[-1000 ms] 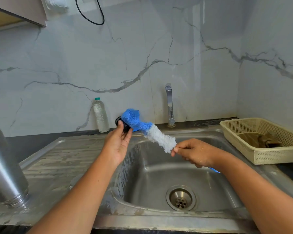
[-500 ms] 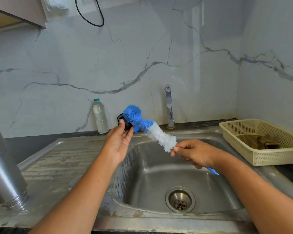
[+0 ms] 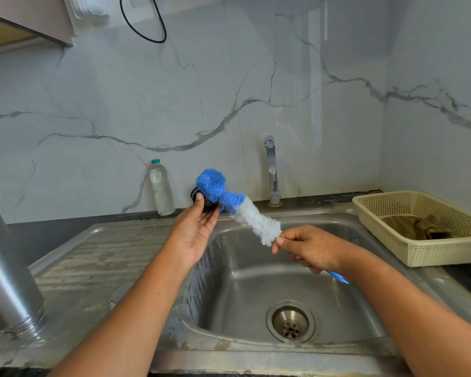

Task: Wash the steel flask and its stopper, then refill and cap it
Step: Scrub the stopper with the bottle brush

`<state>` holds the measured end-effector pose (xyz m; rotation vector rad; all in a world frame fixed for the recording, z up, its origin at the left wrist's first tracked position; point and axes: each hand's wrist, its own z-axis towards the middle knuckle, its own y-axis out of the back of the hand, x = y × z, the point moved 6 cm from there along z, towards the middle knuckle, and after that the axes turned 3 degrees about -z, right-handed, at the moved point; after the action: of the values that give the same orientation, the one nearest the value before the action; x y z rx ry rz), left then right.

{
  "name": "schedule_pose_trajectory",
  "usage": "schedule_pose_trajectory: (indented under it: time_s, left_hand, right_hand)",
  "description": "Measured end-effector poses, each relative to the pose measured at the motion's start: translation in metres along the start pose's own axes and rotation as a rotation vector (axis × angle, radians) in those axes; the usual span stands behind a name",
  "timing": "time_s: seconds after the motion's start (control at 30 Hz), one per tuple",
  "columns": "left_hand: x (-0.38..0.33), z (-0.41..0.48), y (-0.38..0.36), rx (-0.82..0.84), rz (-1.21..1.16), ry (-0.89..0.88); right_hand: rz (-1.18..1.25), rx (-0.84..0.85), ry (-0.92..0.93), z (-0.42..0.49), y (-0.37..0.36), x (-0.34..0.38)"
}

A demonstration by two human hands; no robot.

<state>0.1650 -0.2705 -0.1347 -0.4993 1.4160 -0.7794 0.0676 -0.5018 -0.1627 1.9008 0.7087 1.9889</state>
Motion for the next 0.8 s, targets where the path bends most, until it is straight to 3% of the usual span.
schedule_pose_trajectory:
  time_s: [0.17, 0.33, 0.8]
  left_hand:
    - [-0.012, 0.002, -0.001, -0.034, -0.099, -0.039]
    - [-0.001, -0.003, -0.005, 0.047, 0.013, 0.037]
    - [-0.006, -0.005, -0.006, -0.003, -0.089, 0.019]
  right_hand:
    - [0.003, -0.015, 0.005, -0.004, 0.008, -0.001]
    - [0.01, -0.027, 0.02, -0.003, 0.004, 0.005]
    - [0.044, 0.019, -0.003, -0.002, 0.002, 0.002]
